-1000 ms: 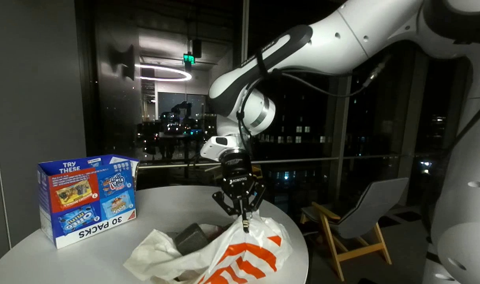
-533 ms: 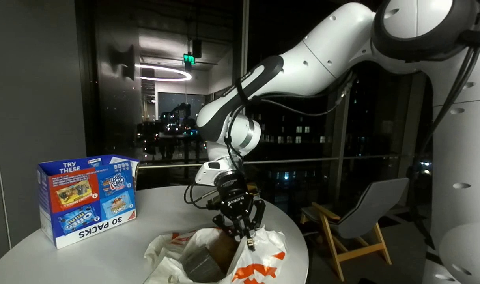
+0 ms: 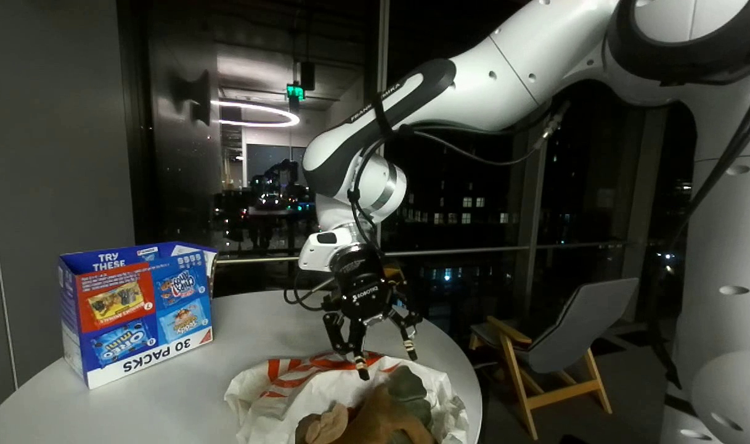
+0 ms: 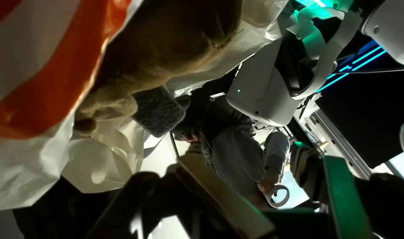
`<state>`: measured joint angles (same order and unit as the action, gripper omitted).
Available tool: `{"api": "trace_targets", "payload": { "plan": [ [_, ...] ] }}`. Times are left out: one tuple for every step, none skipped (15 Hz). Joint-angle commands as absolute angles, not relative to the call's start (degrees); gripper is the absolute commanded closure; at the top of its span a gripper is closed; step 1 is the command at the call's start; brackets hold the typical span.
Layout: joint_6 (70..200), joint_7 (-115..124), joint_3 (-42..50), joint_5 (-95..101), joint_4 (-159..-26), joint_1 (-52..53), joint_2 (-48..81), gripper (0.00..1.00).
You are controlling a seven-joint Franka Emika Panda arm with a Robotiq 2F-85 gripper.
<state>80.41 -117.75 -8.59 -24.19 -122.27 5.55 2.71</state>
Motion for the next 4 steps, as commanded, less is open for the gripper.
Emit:
{"api": "trace_targets", "payload": {
  "plan": [
    [83.1, -115.8, -8.7, -24.2, -123.5, 6.8, -1.0, 0.01],
    [84.2, -115.5, -8.6, -24.2, -123.8, 7.0, -1.4, 0.0],
    [85.5, -114.9, -8.6, -23.9, -124.2, 7.2, -1.7, 0.0],
    [86.6, -114.2, -8.5, -23.7, -124.5, 7.3, -1.7, 0.0]
  ]
}}
